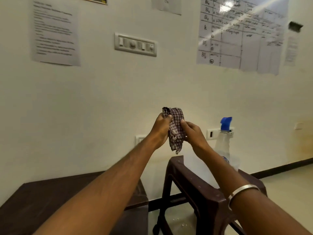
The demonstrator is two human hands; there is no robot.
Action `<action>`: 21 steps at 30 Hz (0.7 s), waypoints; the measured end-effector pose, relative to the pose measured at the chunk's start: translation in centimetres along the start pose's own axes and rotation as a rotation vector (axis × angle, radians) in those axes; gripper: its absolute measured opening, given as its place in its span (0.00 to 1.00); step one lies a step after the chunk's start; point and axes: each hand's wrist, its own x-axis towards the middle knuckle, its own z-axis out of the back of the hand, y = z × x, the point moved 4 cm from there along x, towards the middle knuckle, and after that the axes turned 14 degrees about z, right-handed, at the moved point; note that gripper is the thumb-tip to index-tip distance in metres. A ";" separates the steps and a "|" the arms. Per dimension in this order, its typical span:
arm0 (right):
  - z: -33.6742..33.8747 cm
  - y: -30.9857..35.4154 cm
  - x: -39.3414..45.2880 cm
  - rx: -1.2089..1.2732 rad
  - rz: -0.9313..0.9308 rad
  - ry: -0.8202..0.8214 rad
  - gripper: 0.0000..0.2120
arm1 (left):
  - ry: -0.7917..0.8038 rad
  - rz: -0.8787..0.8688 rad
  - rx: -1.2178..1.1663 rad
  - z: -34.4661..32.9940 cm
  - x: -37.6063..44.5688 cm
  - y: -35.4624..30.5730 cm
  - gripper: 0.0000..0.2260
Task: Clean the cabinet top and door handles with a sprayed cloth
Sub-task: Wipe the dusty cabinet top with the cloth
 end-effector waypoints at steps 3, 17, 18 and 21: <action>-2.2 0.0 -0.3 0.149 -0.040 0.070 0.15 | -0.045 0.023 -0.011 2.3 -0.7 -0.4 0.14; -16.8 -9.4 0.8 0.298 -0.177 0.199 0.16 | -0.625 -0.090 0.776 20.5 0.3 4.2 0.17; -17.9 -10.5 0.8 0.272 -0.190 0.196 0.16 | -0.648 -0.086 0.883 22.2 0.0 5.1 0.17; -20.7 -14.4 0.7 0.194 -0.260 0.191 0.17 | -0.679 -0.081 1.132 27.0 -1.9 8.2 0.18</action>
